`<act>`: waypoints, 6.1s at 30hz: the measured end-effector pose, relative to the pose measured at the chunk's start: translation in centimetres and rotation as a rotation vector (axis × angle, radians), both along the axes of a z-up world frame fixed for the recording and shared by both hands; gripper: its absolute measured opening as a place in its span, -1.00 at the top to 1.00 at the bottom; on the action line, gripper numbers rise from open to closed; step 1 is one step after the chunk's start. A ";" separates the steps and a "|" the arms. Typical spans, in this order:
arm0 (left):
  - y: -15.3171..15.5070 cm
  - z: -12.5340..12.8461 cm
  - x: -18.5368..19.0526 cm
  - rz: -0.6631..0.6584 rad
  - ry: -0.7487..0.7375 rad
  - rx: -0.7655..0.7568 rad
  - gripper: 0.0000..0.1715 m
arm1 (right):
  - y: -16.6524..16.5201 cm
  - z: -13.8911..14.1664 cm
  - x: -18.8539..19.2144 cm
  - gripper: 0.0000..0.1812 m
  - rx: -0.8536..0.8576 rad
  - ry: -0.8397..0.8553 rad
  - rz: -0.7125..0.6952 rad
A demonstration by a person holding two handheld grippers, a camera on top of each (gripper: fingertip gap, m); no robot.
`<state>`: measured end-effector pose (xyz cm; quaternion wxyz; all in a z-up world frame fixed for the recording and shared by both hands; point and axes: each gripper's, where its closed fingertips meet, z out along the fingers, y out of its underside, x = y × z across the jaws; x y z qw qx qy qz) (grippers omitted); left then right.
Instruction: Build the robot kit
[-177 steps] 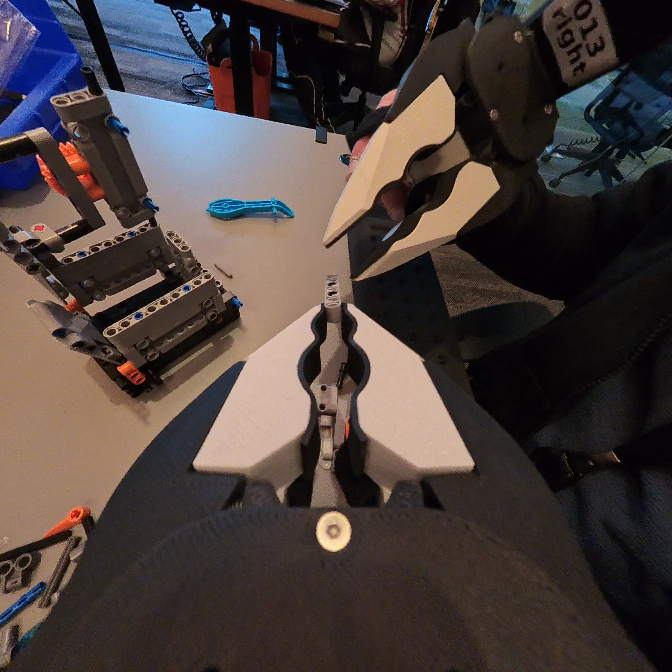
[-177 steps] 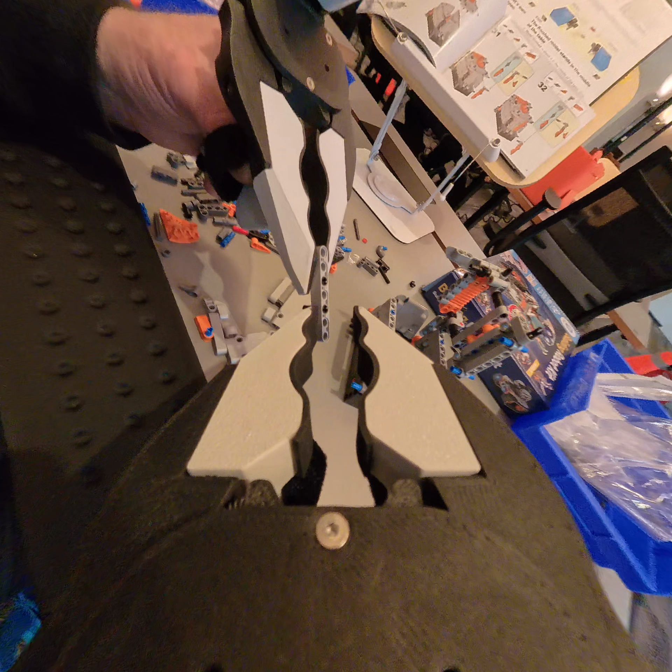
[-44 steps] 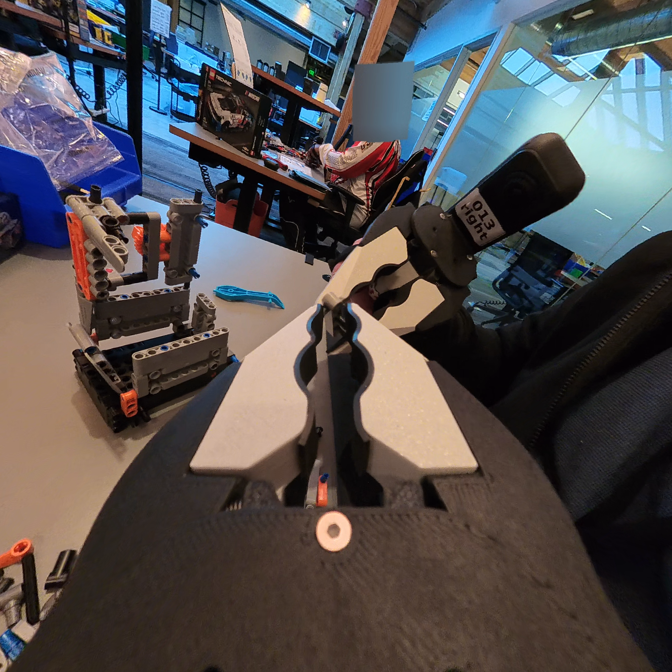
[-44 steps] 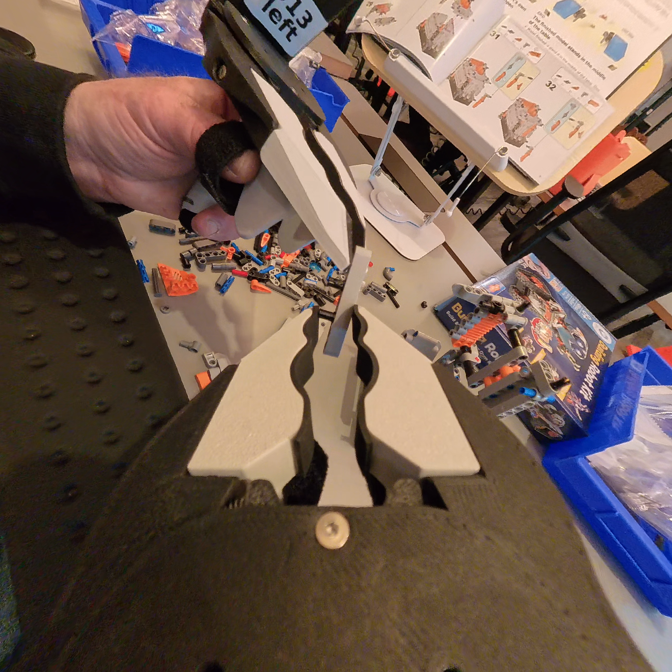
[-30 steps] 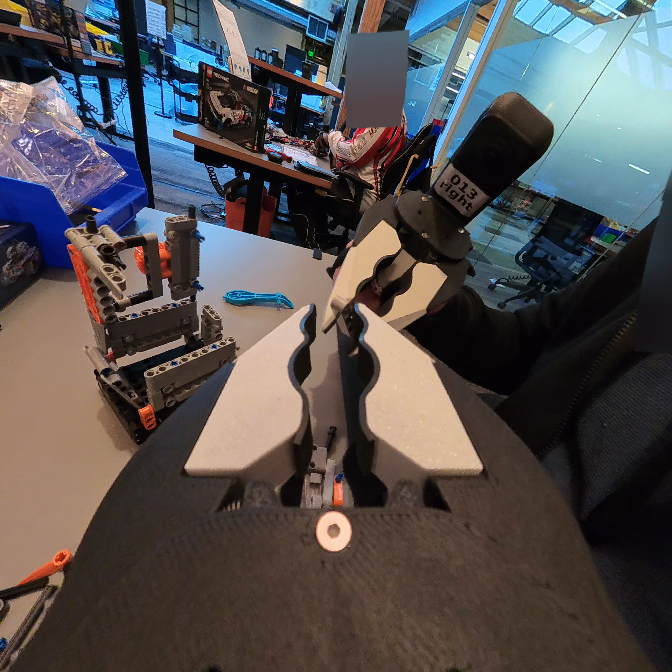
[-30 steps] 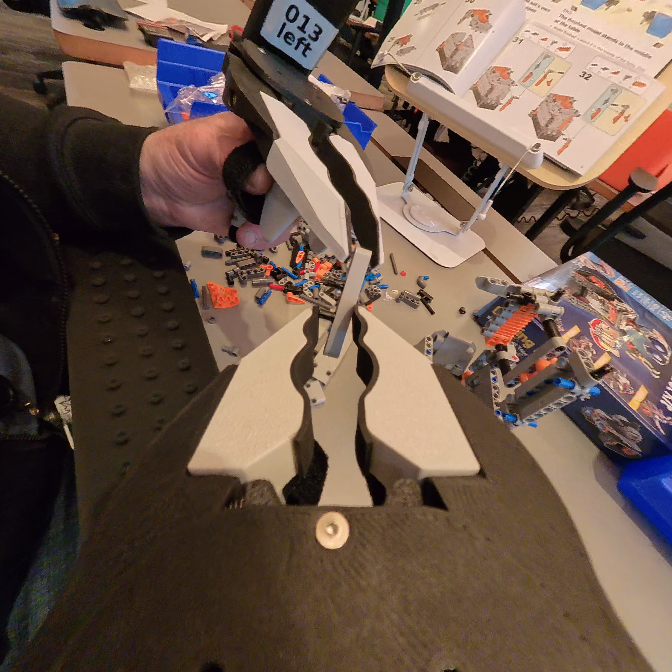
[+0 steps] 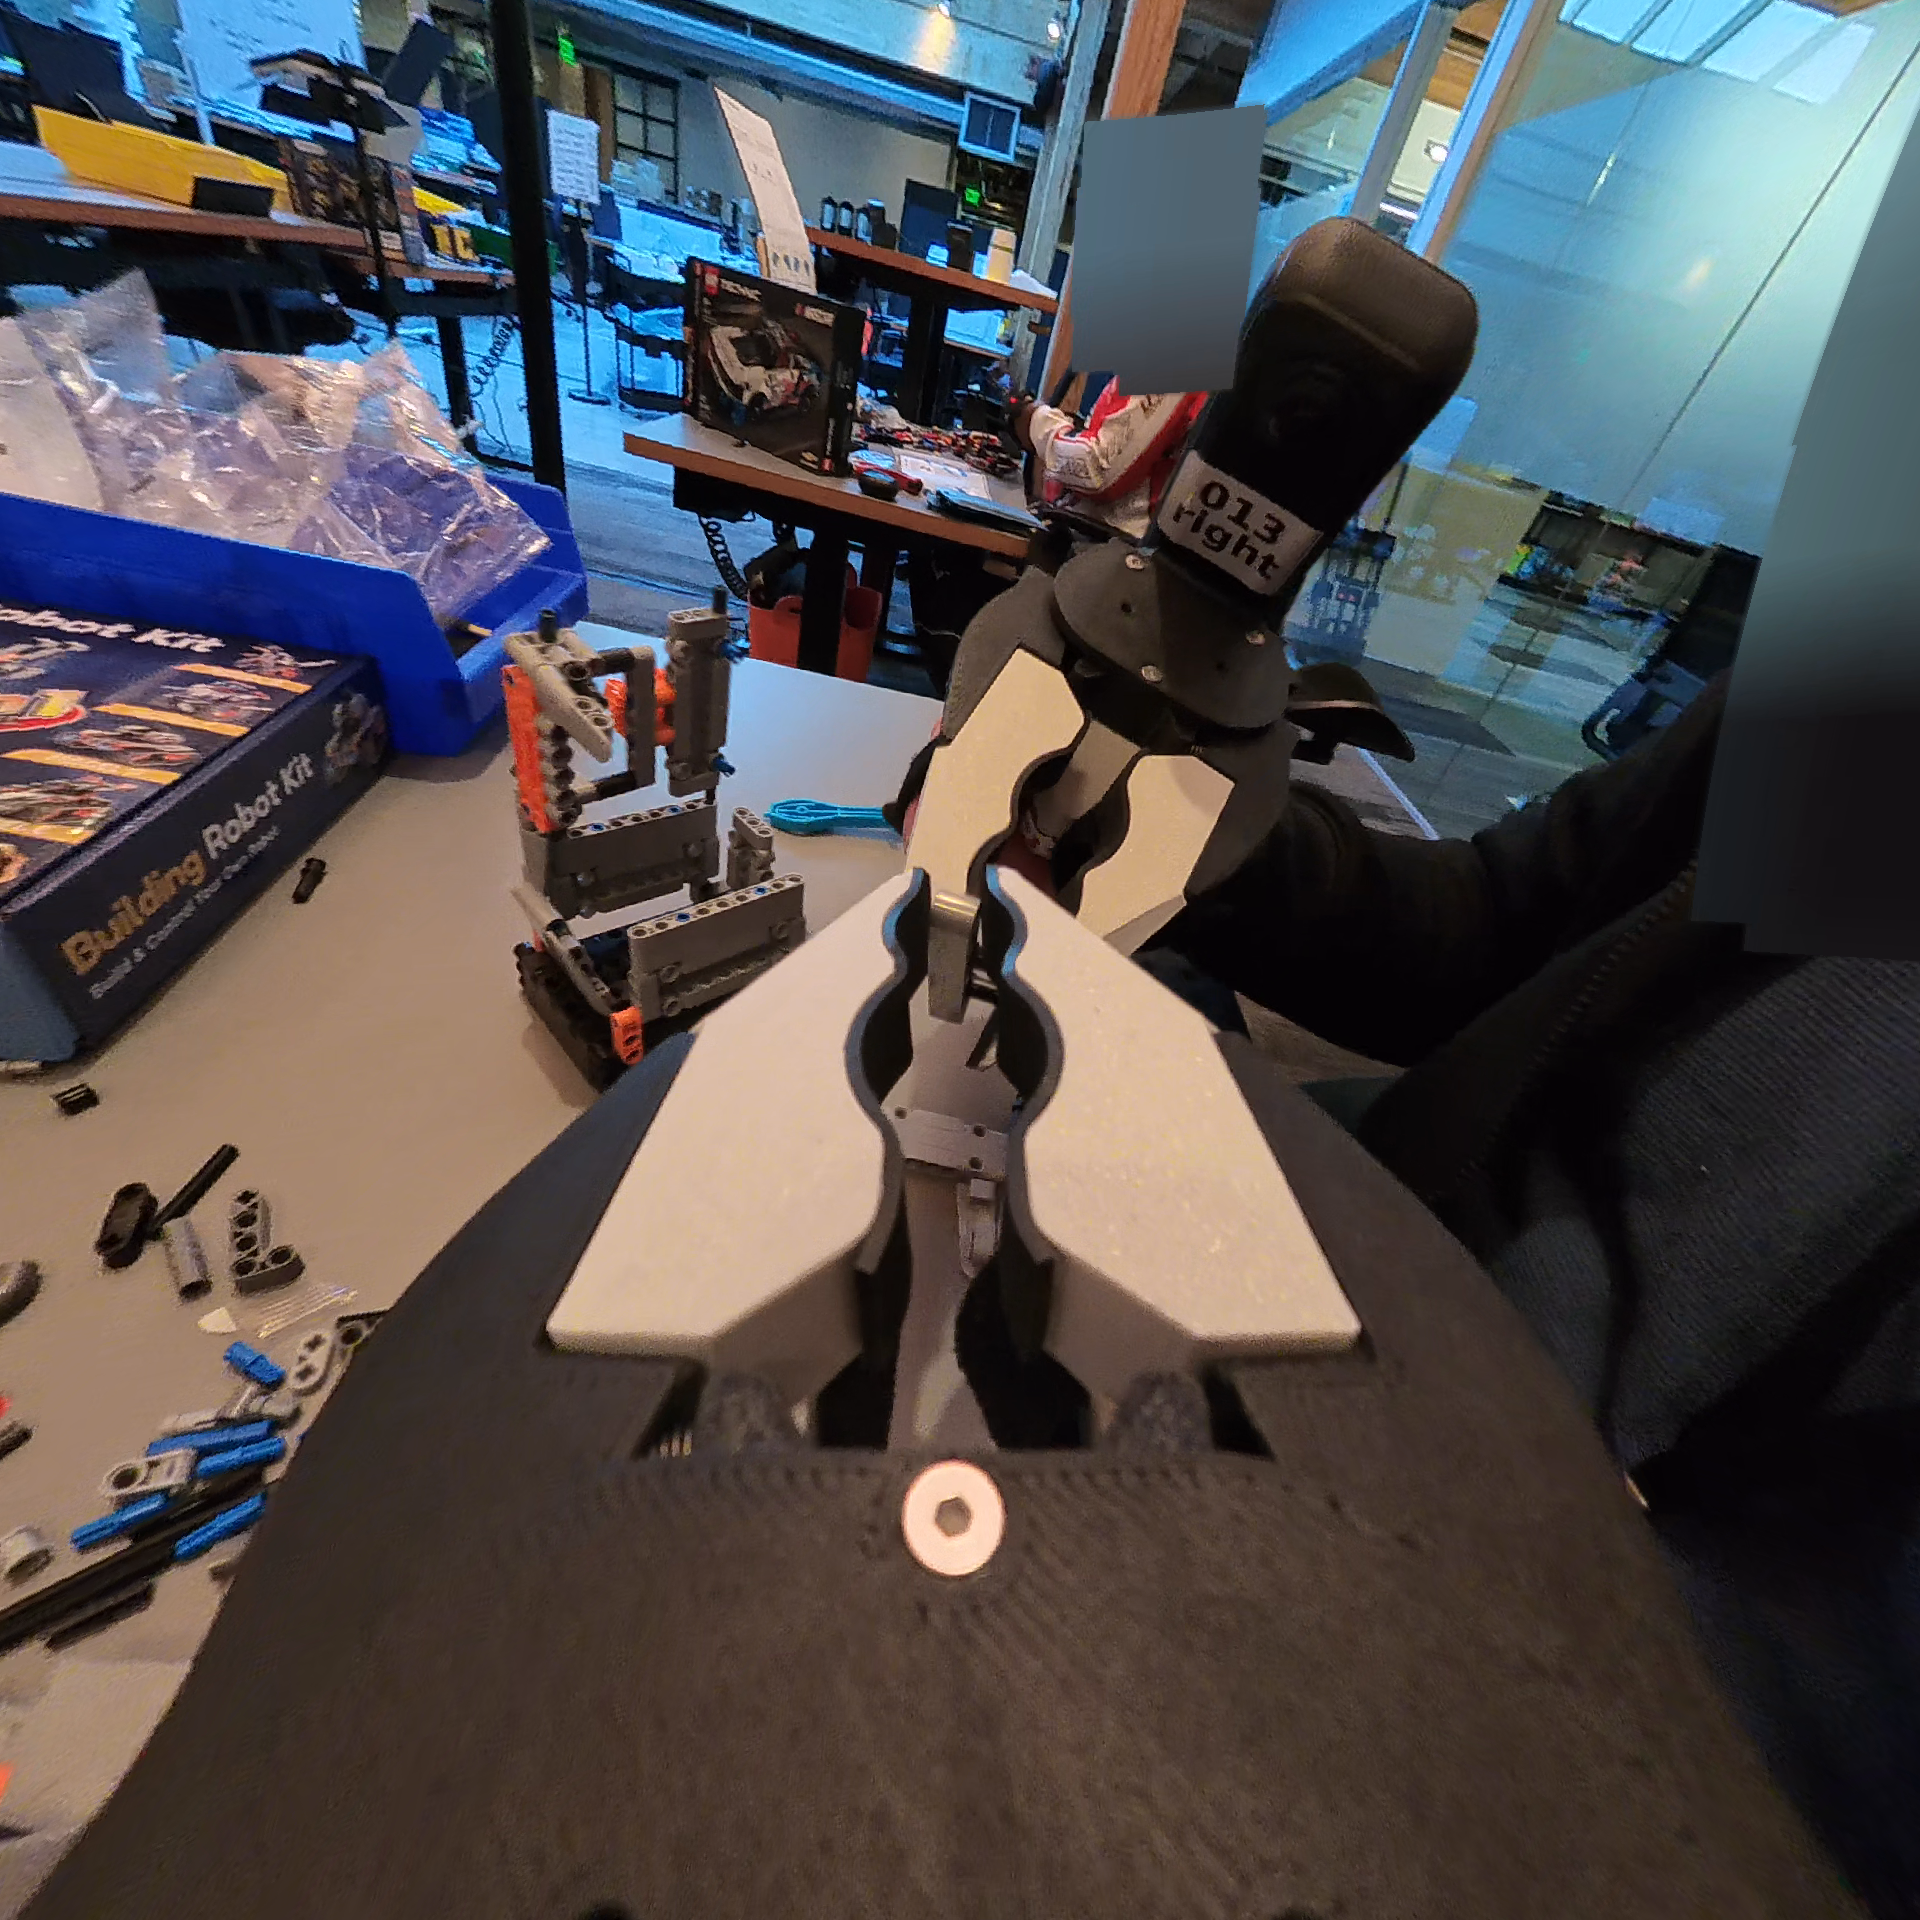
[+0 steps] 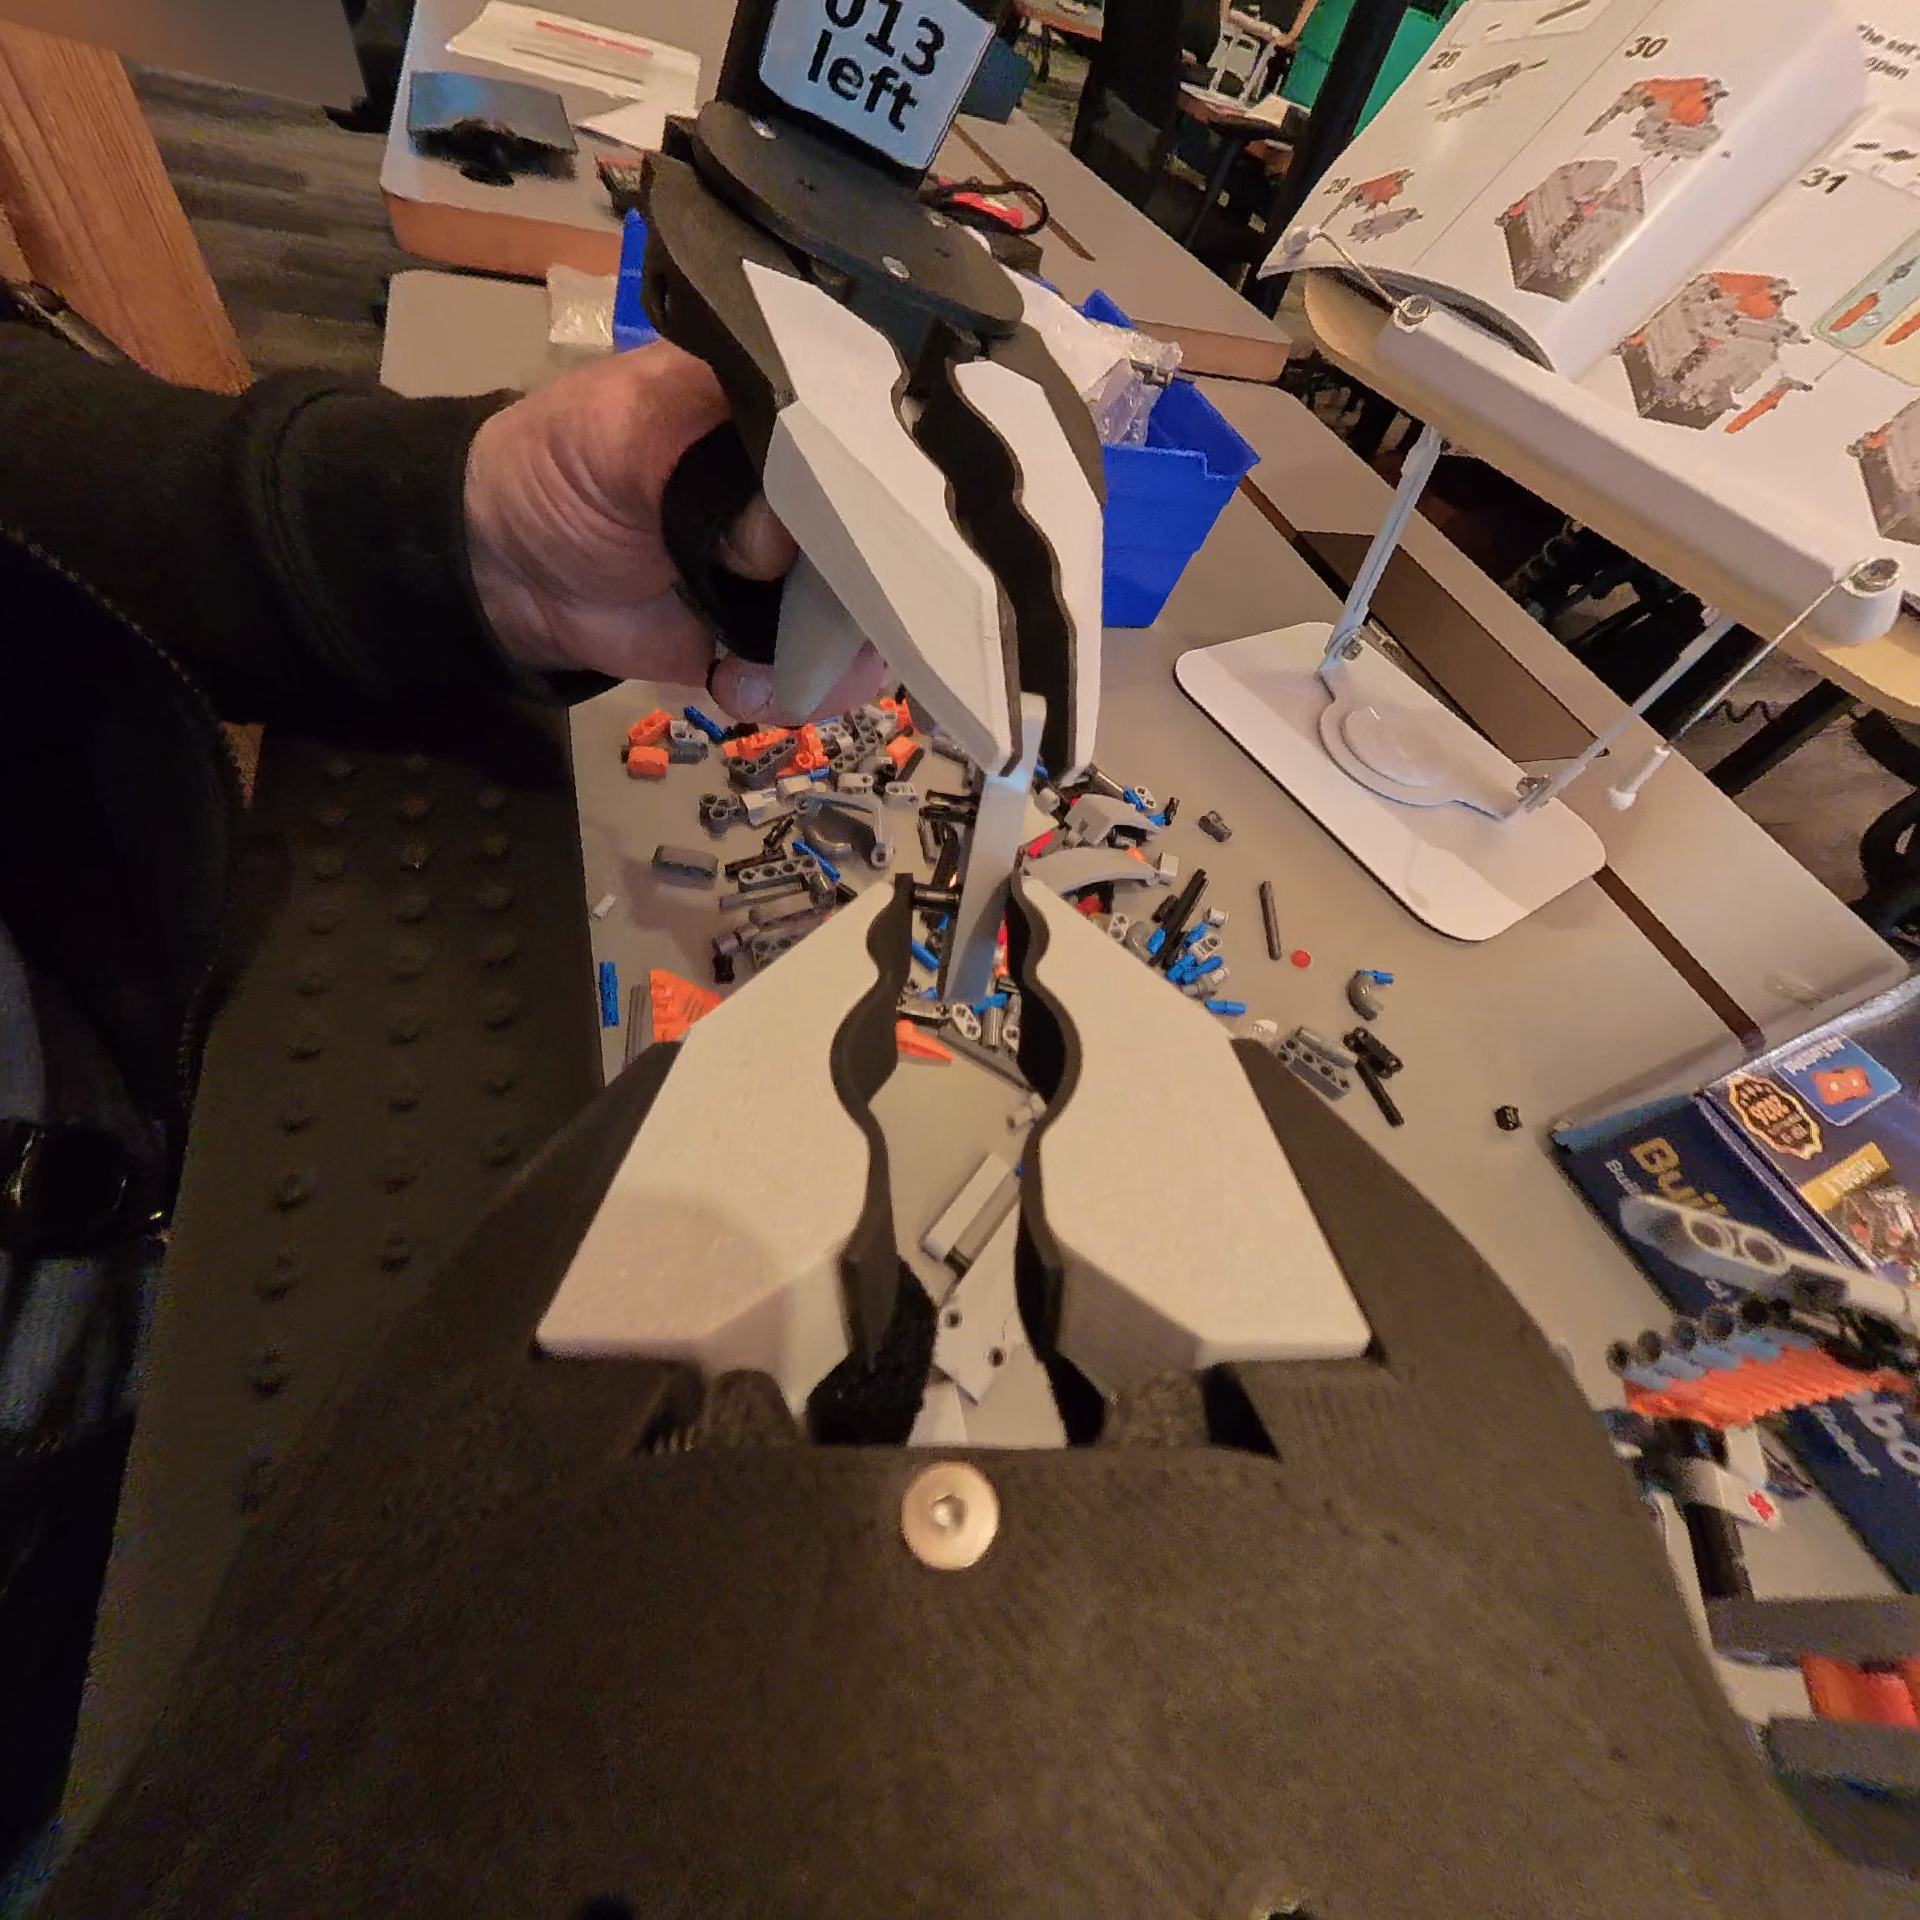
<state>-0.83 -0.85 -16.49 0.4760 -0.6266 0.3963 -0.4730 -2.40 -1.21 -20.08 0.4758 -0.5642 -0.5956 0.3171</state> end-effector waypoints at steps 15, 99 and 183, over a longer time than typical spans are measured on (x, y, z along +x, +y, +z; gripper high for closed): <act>2.2 -0.2 -1.9 0.121 -0.036 -0.049 0.93 | 1.7 0.2 -1.5 0.77 -0.004 0.023 -0.056; 2.6 -2.8 10.2 -0.019 0.027 -0.368 0.94 | 3.5 -0.8 11.4 0.93 0.498 -0.141 -0.678; 6.6 -5.6 8.4 0.286 0.811 0.862 0.80 | 5.2 -4.7 13.3 0.95 0.211 -0.080 -0.653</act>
